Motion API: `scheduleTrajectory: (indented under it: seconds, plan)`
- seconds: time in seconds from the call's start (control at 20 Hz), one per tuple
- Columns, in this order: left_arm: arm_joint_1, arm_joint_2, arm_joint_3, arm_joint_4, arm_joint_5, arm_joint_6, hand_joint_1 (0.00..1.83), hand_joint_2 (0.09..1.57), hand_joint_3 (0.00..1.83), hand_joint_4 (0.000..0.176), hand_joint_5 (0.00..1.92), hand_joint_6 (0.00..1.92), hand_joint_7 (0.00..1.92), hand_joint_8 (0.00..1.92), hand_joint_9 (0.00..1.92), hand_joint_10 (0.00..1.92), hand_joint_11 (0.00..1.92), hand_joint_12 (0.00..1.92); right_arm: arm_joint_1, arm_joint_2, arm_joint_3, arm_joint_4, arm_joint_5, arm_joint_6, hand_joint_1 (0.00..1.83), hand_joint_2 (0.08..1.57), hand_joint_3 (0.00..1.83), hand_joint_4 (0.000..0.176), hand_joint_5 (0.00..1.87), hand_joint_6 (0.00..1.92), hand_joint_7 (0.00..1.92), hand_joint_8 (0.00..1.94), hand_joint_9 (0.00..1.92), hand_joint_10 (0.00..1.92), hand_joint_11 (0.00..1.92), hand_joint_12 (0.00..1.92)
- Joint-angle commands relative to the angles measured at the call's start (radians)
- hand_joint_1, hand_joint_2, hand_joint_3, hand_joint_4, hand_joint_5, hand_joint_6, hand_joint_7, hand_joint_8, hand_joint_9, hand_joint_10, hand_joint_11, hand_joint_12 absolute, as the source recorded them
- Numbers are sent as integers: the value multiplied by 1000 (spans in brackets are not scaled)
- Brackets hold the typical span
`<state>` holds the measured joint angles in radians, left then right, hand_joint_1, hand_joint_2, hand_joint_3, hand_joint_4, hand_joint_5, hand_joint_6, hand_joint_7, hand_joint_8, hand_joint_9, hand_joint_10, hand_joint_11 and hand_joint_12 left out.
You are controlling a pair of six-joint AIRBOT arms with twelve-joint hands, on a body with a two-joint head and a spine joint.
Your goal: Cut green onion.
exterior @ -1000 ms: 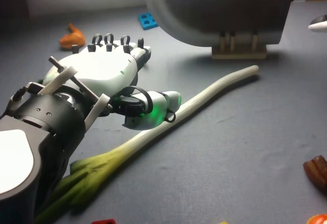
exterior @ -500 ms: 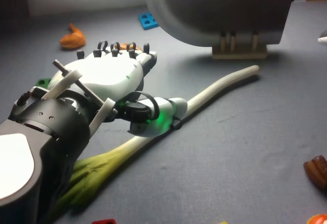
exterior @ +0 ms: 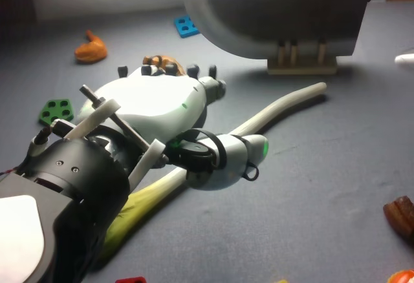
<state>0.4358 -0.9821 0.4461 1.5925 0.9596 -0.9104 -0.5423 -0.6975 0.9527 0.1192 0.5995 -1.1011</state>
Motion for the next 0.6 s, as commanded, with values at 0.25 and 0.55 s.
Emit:
scheduleTrajectory:
  seconds: [0.25, 0.55]
  plan:
    - [-12, 2, -5, 64, 33, -1, 92, 1304, 6, 0, 745, 1807, 854, 1835, 791, 1906, 695, 1919, -36, 6, -23, -41, 162, -1, 49, 1288, 15, 0, 1069, 1807, 1296, 1695, 1276, 1905, 1285, 1921]
    - [-6, 2, -4, 64, 33, -1, 88, 1311, 2, 0, 847, 1875, 984, 1863, 923, 1921, 815, 1921, -54, 8, -32, -53, 216, -1, 41, 1297, 0, 175, 1194, 1921, 1322, 1893, 1362, 1921, 1423, 1921]
